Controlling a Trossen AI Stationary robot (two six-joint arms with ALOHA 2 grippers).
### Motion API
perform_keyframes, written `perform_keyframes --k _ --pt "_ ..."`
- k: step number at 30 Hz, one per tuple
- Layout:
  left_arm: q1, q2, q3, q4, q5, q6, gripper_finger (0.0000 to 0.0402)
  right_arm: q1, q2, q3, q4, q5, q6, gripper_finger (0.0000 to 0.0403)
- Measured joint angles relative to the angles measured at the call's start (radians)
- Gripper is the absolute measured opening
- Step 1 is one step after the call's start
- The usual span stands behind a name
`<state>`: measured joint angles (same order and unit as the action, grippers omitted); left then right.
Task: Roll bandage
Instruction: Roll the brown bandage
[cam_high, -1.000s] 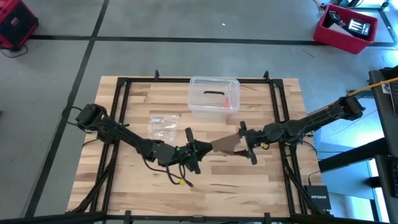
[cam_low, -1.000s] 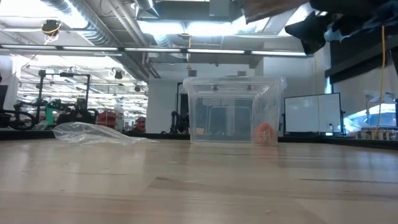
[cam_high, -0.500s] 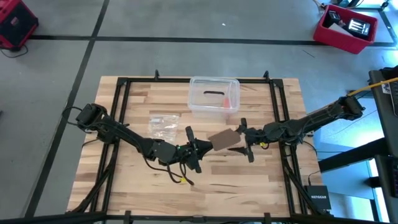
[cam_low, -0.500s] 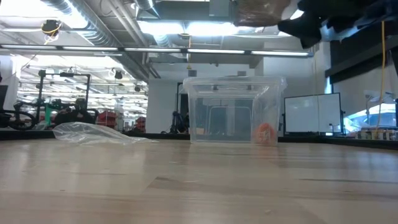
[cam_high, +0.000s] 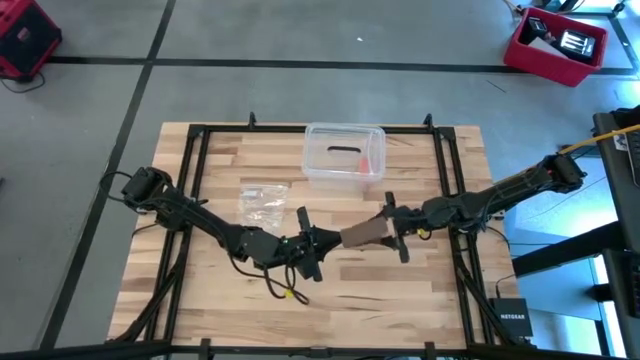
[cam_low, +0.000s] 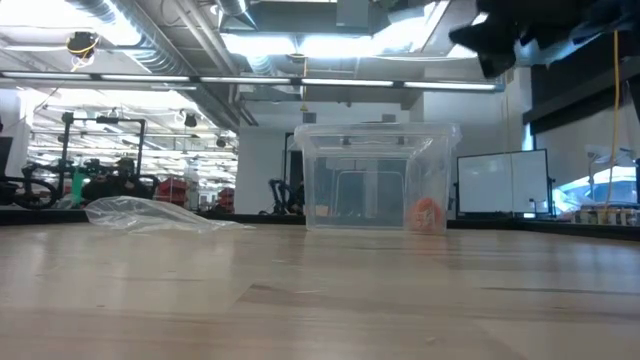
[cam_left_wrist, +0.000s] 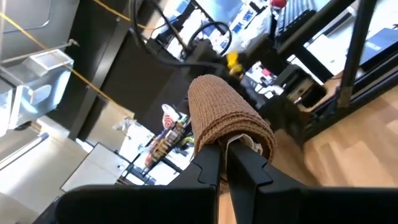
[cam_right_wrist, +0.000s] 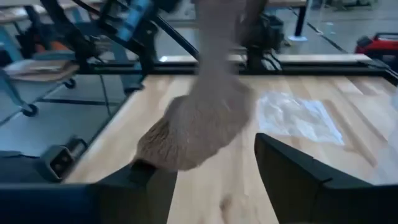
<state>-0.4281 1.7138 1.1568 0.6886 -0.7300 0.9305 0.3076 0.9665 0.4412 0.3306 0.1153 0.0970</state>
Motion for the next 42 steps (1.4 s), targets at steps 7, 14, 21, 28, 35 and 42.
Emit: perform_keyframes --k 7,14,21,28,35,42 --pt "0.008 0.000 0.000 0.010 -0.003 0.057 0.0005 0.000 0.000 0.001 -0.044 -0.053 0.022 0.0213" --pt "0.008 0.000 0.000 0.007 -0.003 0.065 0.0005 0.000 0.000 0.001 -0.016 -0.040 0.035 0.0213" --pt "0.008 0.000 0.000 0.004 -0.003 0.038 0.0005 0.000 0.000 0.001 0.042 0.024 0.026 0.0213" --pt "0.003 0.000 0.000 0.015 -0.003 0.040 0.0005 0.000 0.000 0.001 -0.007 0.094 0.031 0.0213" --pt "-0.007 0.000 0.000 0.037 0.001 0.043 0.0006 0.000 0.000 0.001 0.025 0.081 0.061 0.0213" --pt "-0.006 0.000 0.000 0.047 0.054 0.015 0.0006 0.000 0.000 0.001 0.028 0.068 0.061 0.0213"
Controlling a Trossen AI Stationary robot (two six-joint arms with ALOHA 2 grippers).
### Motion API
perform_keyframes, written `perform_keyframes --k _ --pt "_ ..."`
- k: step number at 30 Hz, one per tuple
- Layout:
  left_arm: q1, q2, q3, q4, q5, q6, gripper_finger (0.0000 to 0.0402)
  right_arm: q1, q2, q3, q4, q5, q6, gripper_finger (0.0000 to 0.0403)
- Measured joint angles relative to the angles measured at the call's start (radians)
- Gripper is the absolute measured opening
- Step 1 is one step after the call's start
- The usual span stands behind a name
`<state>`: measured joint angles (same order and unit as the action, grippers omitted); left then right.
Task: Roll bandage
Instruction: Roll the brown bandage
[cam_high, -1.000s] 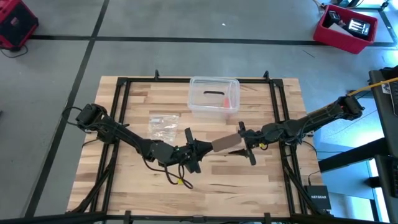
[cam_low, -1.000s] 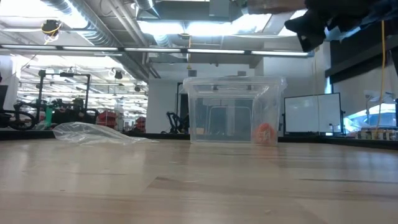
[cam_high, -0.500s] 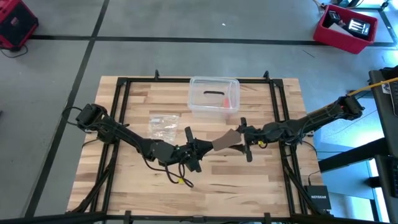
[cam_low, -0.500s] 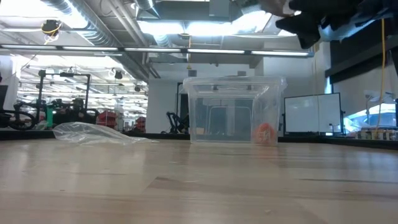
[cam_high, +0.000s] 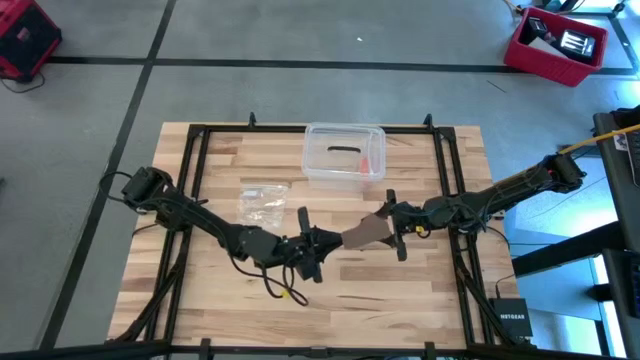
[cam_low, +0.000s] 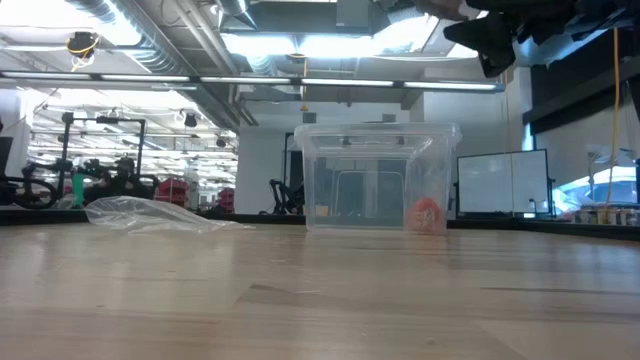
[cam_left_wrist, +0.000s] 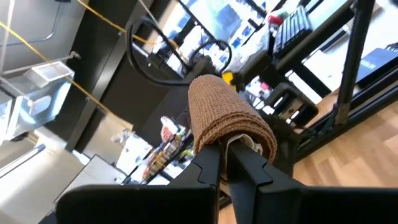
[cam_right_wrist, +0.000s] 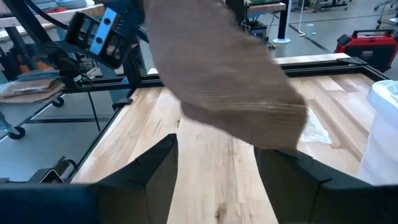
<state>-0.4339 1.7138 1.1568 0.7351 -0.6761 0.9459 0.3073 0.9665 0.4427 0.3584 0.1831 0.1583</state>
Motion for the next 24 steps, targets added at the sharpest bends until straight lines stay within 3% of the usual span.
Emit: perform_keyframes --k 9,18,24 --pt "0.000 0.000 0.000 0.004 0.085 -0.039 0.0005 0.000 0.000 0.000 0.003 0.002 -0.001 0.0213" --pt "0.004 0.000 0.000 0.000 0.075 -0.029 0.0005 0.000 0.000 0.000 0.012 -0.021 -0.005 0.0212" --pt "0.018 0.000 0.000 0.001 0.070 -0.029 0.0006 0.000 0.000 0.000 0.042 -0.072 -0.048 0.0157"
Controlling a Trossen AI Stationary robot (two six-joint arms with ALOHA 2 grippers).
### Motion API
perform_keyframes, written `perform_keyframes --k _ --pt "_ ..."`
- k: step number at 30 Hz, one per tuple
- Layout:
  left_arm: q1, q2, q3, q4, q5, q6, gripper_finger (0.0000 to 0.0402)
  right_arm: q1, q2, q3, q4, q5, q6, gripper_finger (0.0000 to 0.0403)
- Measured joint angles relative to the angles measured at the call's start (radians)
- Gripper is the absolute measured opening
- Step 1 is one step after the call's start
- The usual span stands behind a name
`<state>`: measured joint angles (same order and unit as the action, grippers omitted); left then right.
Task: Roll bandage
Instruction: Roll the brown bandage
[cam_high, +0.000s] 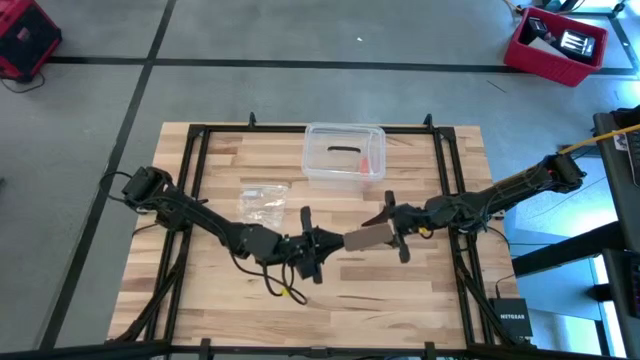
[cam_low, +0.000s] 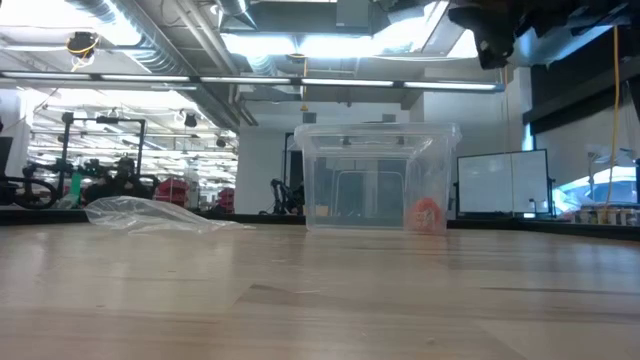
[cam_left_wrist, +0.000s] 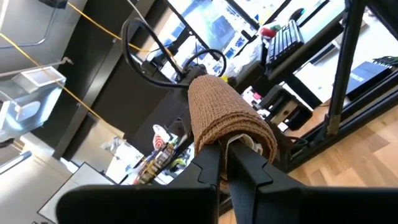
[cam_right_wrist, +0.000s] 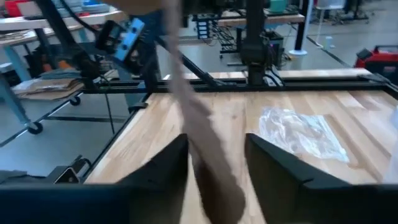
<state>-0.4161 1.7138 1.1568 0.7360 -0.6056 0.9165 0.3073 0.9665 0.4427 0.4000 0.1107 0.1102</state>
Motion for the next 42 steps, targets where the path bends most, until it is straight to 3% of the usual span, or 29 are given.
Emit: perform_keyframes --k 6,8,18,27,33,42 --pt "0.000 0.000 0.000 0.008 -0.011 0.028 0.0005 0.000 0.005 0.000 -0.019 -0.015 -0.018 0.0034" --pt "0.000 0.000 0.000 0.013 -0.019 0.037 0.0005 0.001 0.014 0.000 -0.025 -0.018 -0.021 0.0010" --pt "0.007 0.000 0.000 0.006 -0.187 0.165 0.0005 0.057 0.032 0.000 -0.030 -0.005 -0.013 0.0009" --pt "0.024 0.000 0.000 -0.006 -0.190 0.142 0.0005 0.216 0.023 0.009 -0.035 0.125 -0.022 0.0006" --pt "0.043 0.000 0.000 -0.069 -0.181 0.064 0.0005 0.308 0.024 0.094 -0.041 0.168 -0.162 0.0005" --pt "0.045 0.012 0.000 -0.071 -0.125 -0.039 0.0005 0.327 0.026 0.261 -0.245 0.176 -0.319 0.0003"
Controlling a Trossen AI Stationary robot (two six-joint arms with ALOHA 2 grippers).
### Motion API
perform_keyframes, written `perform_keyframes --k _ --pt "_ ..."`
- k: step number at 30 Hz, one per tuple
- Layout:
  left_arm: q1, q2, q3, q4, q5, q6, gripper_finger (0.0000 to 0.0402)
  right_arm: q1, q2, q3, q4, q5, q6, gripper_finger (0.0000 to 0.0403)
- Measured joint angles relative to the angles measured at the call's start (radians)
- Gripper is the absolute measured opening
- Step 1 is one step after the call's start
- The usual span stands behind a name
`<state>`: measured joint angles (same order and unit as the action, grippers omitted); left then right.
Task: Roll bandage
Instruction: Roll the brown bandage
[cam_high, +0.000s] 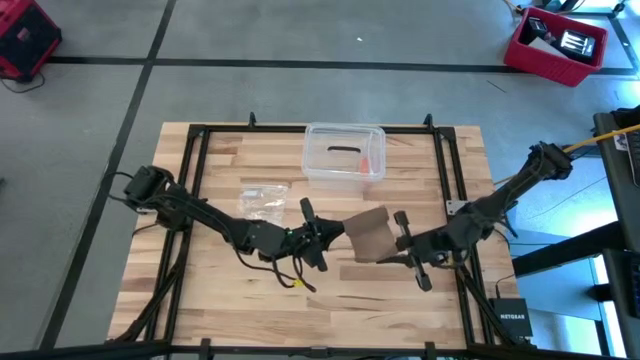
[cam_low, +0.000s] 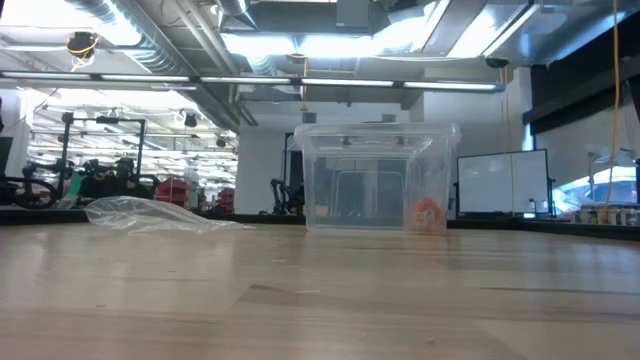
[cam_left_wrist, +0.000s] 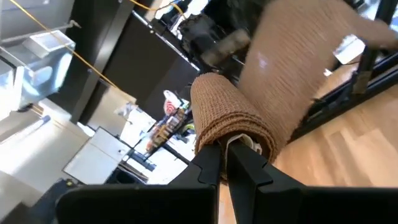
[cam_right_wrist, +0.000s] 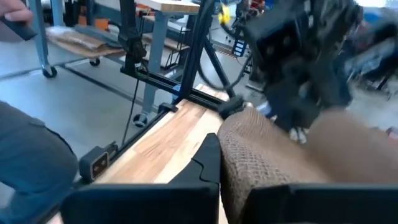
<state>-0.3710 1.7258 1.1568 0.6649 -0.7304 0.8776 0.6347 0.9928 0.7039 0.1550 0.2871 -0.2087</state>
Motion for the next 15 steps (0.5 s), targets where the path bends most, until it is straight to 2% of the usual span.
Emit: perform_keyframes --k 9,15 --pt "0.000 0.074 0.001 0.009 0.066 -0.043 0.0005 0.000 0.001 0.128 -0.114 0.066 -0.152 0.0005" --pt "-0.003 0.103 0.001 0.014 0.083 -0.053 0.0005 -0.042 0.001 0.145 -0.119 0.110 -0.181 0.0004"
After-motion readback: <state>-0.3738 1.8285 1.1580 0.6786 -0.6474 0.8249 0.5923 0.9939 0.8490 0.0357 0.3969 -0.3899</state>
